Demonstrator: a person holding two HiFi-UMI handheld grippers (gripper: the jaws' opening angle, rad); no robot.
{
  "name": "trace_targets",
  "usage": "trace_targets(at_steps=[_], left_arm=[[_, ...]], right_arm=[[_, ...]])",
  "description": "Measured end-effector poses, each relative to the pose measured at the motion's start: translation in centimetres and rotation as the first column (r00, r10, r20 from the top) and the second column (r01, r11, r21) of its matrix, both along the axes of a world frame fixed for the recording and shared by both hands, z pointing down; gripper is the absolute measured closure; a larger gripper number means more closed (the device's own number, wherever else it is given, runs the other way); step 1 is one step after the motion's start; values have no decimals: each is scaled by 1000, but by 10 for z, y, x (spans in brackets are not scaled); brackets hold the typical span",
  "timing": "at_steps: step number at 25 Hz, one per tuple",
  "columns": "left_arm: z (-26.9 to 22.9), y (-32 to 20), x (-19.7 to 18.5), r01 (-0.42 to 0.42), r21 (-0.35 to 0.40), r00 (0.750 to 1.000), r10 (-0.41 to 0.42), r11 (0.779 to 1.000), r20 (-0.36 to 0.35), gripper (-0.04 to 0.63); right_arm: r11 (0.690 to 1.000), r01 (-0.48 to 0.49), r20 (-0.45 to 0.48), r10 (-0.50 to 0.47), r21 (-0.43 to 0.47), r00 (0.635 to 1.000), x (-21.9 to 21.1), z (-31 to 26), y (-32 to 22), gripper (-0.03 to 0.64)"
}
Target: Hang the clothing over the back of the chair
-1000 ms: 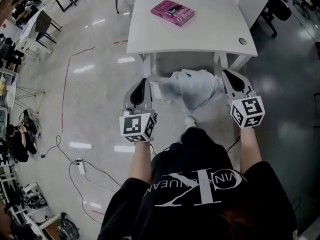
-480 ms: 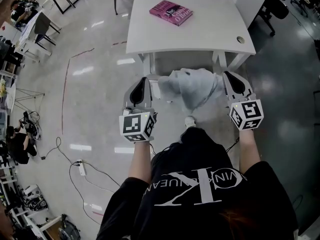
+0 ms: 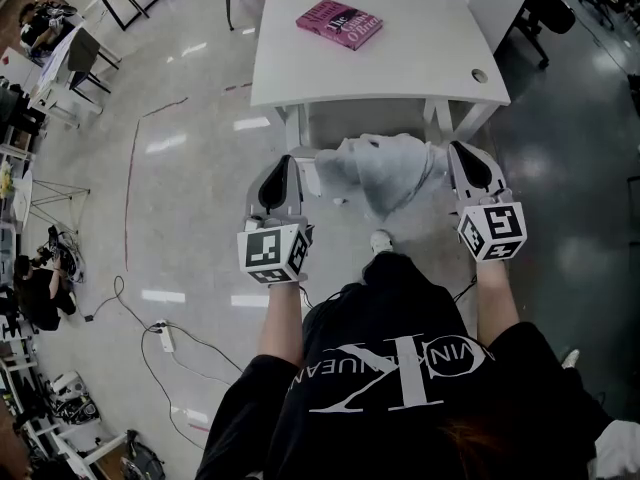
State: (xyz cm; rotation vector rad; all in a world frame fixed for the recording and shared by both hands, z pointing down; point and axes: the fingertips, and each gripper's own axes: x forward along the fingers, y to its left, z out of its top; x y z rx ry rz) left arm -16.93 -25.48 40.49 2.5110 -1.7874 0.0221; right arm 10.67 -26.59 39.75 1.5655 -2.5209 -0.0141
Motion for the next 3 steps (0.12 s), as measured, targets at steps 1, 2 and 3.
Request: trace_targets(at_steps=[1, 2, 3], left_arm=[[0, 0, 0, 1, -1, 1000, -1, 1000, -1, 584], [0, 0, -1, 1, -2, 1000, -1, 1000, -3, 584], [0, -1, -1, 2, -3, 1000, -2, 1000, -4, 584]], right_arm=[[1000, 1, 1, -1, -1, 1000, 0, 0, 0, 601], [1000, 2, 2, -2, -2, 1000, -1, 1, 0, 601], [1000, 3, 3, -3, -4, 1000, -1, 1, 0, 601]])
